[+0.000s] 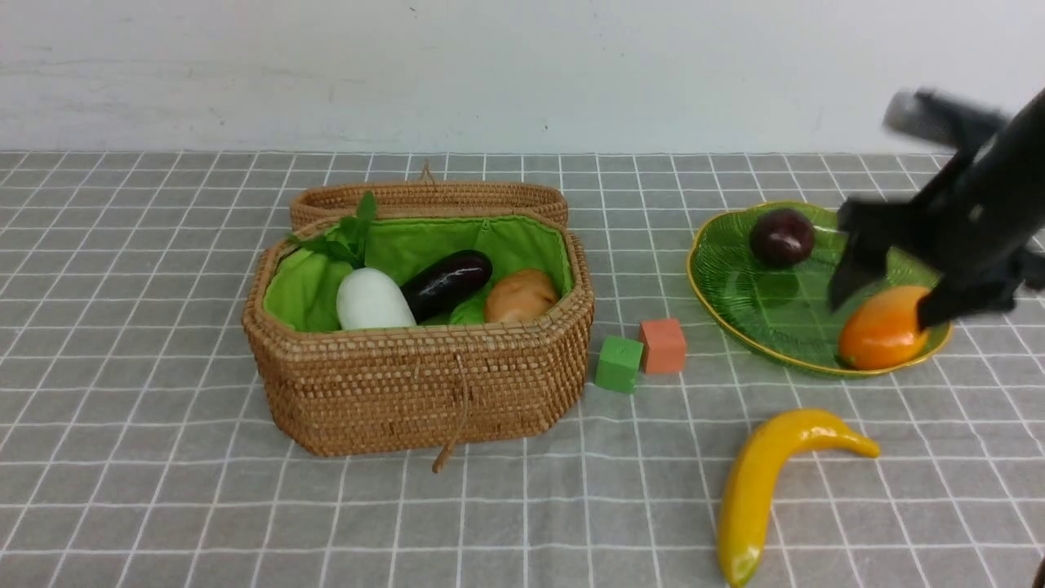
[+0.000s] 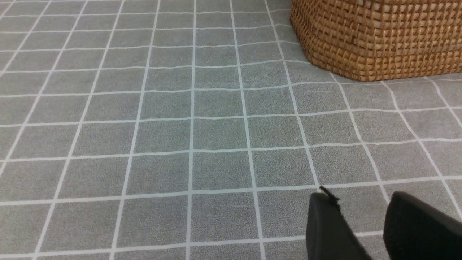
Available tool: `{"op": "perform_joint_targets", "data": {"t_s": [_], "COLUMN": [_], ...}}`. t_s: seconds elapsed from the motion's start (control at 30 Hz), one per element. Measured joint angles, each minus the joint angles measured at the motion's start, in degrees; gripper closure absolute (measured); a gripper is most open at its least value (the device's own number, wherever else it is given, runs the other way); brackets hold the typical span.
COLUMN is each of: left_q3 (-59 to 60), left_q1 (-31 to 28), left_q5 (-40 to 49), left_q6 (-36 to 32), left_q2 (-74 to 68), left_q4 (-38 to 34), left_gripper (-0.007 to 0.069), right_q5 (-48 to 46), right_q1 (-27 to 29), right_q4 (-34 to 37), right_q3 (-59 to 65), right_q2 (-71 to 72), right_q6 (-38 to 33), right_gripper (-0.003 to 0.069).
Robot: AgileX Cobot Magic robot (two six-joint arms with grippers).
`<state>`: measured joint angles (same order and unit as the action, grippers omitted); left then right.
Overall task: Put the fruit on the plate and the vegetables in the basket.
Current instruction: Use the right arm to grab a banana and put it into the right plate
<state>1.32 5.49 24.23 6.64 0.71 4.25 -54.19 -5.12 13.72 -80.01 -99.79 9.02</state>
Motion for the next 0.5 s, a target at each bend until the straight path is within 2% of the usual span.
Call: {"op": "perform_joint_targets", "data": {"t_s": [0.17,0.37,0.47,0.5], "left_q3": [0.0,0.0,0.0,0.0], "left_q1": [0.0,0.0,0.0,0.0], "left_q5": [0.0,0.0,0.0,0.0], "left_q6": [0.0,0.0,0.0,0.0], "left_q2": [0.0,0.0,0.0,0.0], "left_q4": [0.0,0.0,0.0,0.0], "left_gripper": [0.0386,0.0386,0.0386,0.0386], "right_q5": [5.4,9.0,9.9,10.0], "right_q1": [-7.7,-10.7,-10.8,-10.8], "right_q4": [0.6,-0.8,-0.9,-1.0], "right_q3": [9.3,11.8,11.9,11.9], "right_q2": [0.1,-5.5,-7.2,-7.3], "right_q6": [6.5,9.9,9.7,9.0], "right_gripper": [0.007,0.0092,0.0153,0.0194]}}
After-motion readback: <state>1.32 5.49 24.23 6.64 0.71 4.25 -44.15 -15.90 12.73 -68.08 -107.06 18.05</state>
